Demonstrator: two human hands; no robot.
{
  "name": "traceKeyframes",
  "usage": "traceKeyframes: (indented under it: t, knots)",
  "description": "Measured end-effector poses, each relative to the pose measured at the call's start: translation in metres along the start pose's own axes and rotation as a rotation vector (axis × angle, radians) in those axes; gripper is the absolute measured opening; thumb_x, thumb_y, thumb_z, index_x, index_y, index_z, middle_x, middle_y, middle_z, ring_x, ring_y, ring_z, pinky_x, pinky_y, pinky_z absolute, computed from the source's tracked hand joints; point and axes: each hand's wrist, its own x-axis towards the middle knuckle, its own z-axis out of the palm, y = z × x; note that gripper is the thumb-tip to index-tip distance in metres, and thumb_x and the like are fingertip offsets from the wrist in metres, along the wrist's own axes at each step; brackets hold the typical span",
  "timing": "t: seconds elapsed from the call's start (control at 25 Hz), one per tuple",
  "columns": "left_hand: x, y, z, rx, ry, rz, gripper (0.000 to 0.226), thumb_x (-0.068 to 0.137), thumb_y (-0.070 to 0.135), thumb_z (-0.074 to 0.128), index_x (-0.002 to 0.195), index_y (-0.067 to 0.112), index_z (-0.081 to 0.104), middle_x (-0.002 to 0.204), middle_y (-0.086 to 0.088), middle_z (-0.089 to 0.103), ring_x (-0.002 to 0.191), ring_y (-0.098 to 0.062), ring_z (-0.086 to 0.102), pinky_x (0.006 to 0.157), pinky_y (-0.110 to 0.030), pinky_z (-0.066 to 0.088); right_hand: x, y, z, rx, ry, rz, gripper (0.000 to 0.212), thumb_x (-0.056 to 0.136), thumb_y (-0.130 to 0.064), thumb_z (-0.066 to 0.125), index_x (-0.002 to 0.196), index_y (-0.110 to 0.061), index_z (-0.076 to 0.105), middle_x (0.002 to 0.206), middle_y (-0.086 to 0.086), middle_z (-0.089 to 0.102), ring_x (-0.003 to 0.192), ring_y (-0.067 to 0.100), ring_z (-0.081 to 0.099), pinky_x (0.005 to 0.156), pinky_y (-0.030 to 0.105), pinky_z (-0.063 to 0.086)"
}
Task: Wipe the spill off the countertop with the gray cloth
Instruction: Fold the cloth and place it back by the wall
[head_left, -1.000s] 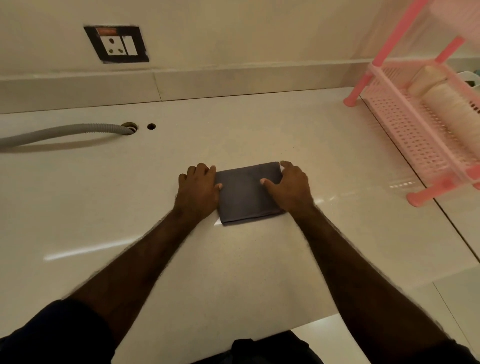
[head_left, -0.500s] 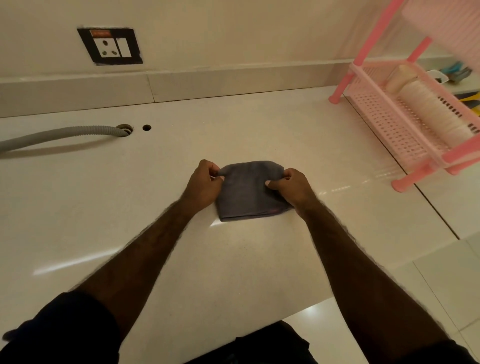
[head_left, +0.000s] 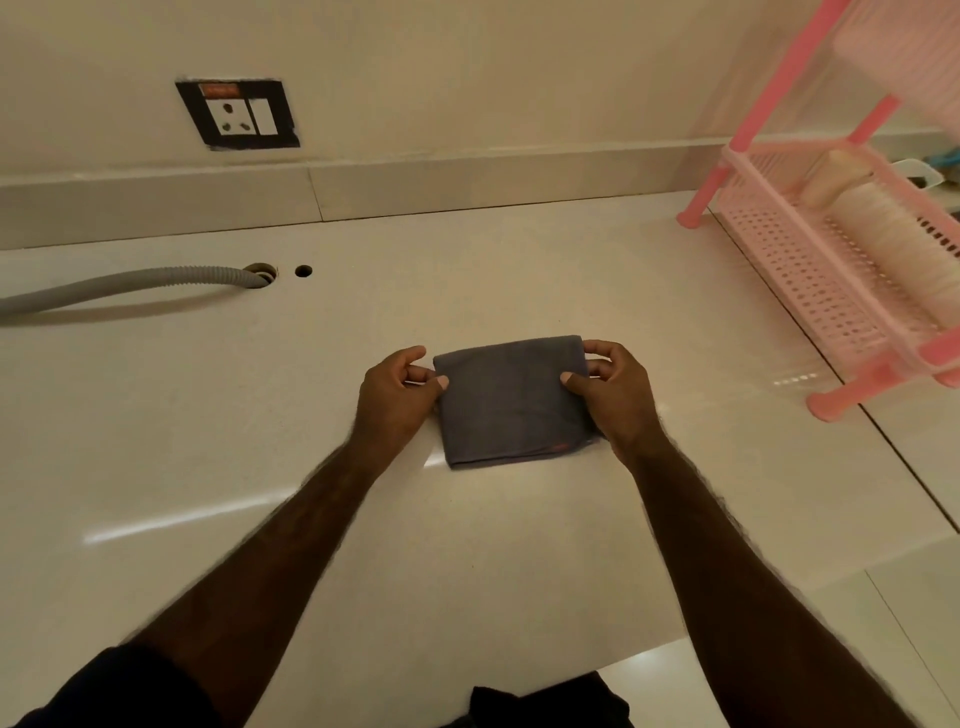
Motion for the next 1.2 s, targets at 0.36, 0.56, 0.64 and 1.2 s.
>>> traceKeyframes:
  t: [0.36,0.56,0.64,1.2]
  knots:
    - [0.056,0.042,0.026,-0.180,0.210,-0.026,0.041,0.095,0.013,0.074,0.134,0.015,0.062,0.103,-0.005,0.073,0.098,-0.023,0.074,0.076,-0.037,0.067,0.089,-0.042,-0.011,-0.001,-0.047,-0.144,0.044,0.097,-0.013,0.078,0.139,-0.011,0.066,0.132,0.007,0.075,0.117,0.028,0.073,0.100,0.051,0.064]
    - [0.122,0.073,0.037,-0.137,0.256,-0.001,0.038,0.094,0.009,0.074,0.130,0.011,0.063,0.097,-0.007,0.072,0.090,-0.021,0.074,0.065,-0.027,0.064,0.158,-0.063,-0.011,-0.004,-0.076,-0.161,0.042,0.097,-0.015,0.079,0.136,-0.013,0.065,0.131,0.005,0.074,0.115,0.026,0.073,0.100,0.050,0.064]
    - [0.150,0.081,0.043,-0.090,0.275,0.001,0.038,0.094,0.009,0.075,0.130,0.010,0.063,0.103,-0.011,0.073,0.093,-0.024,0.074,0.065,-0.027,0.064,0.188,-0.071,-0.007,0.018,-0.086,-0.145,0.040,0.096,-0.013,0.079,0.134,-0.012,0.064,0.130,0.005,0.074,0.115,0.026,0.072,0.102,0.050,0.063]
    - [0.281,0.078,0.067,0.181,0.433,-0.018,0.038,0.089,0.010,0.076,0.125,0.011,0.065,0.093,0.004,0.068,0.085,-0.011,0.067,0.088,-0.023,0.054,0.308,-0.086,0.051,-0.069,-0.041,-0.118,0.046,0.095,-0.017,0.082,0.137,-0.017,0.063,0.124,0.003,0.076,0.111,0.022,0.072,0.104,0.043,0.062]
